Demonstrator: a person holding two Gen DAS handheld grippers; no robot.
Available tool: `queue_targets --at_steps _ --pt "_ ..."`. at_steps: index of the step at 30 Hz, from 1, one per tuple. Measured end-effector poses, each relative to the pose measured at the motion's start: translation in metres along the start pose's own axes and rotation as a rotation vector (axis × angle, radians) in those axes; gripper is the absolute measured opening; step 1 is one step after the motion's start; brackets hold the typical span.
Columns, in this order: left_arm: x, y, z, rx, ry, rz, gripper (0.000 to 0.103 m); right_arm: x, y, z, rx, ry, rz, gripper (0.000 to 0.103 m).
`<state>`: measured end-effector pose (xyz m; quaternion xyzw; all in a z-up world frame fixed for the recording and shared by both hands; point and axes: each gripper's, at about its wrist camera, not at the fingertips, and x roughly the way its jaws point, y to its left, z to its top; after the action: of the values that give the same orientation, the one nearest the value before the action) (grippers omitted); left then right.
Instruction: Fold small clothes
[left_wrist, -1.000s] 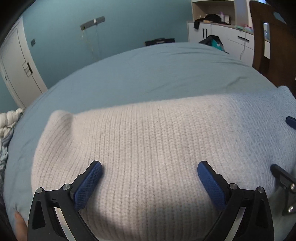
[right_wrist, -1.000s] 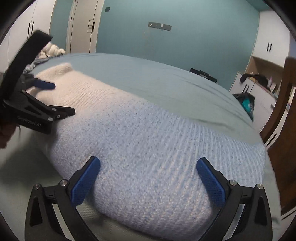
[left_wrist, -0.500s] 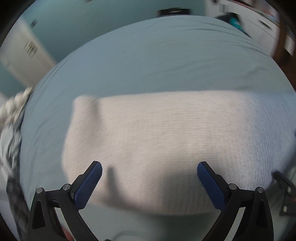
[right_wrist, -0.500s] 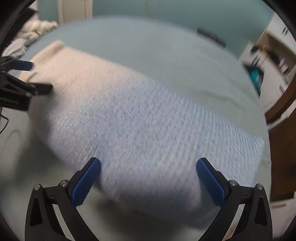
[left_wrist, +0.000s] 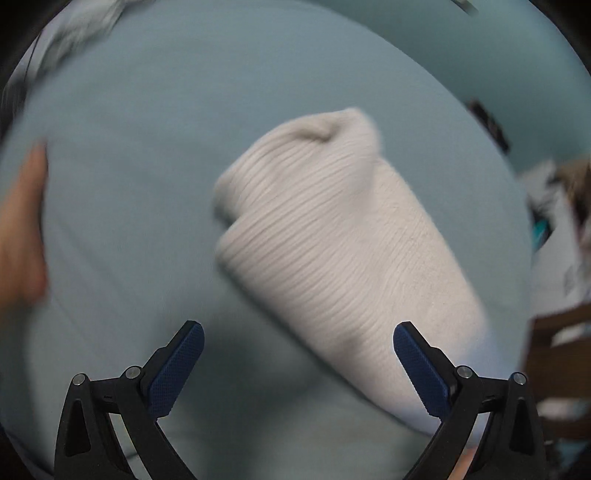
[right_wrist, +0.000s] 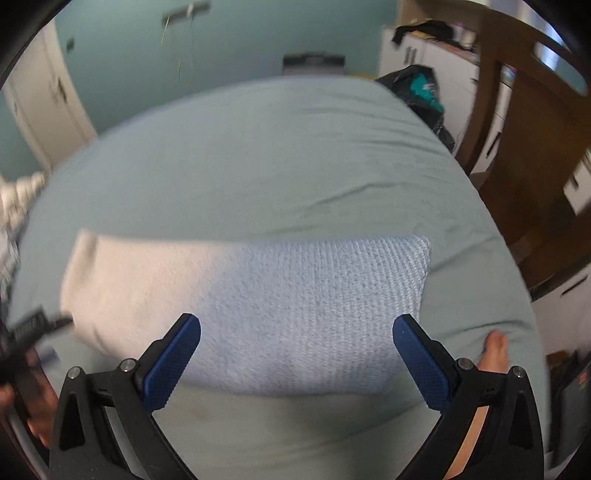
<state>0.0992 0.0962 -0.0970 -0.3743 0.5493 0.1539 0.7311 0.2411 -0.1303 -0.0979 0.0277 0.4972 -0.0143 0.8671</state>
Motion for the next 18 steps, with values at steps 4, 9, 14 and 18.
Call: queue_targets --at_steps 4,9,14,18 --pt "0.011 0.057 0.0 -0.308 0.049 -0.051 0.103 0.015 -0.017 0.004 0.066 -0.136 0.016 0.102" --pt "0.033 0.078 -0.006 -0.419 -0.018 -0.243 0.103 0.047 -0.019 -0.009 0.09 -0.168 -0.034 0.102" --pt "0.059 0.071 -0.004 -0.42 -0.026 -0.332 0.103 0.074 -0.013 -0.023 0.076 -0.16 -0.034 0.102" --pt "0.064 0.058 0.003 -0.357 -0.092 -0.371 0.103 0.075 -0.007 -0.031 0.078 -0.223 -0.009 0.102"
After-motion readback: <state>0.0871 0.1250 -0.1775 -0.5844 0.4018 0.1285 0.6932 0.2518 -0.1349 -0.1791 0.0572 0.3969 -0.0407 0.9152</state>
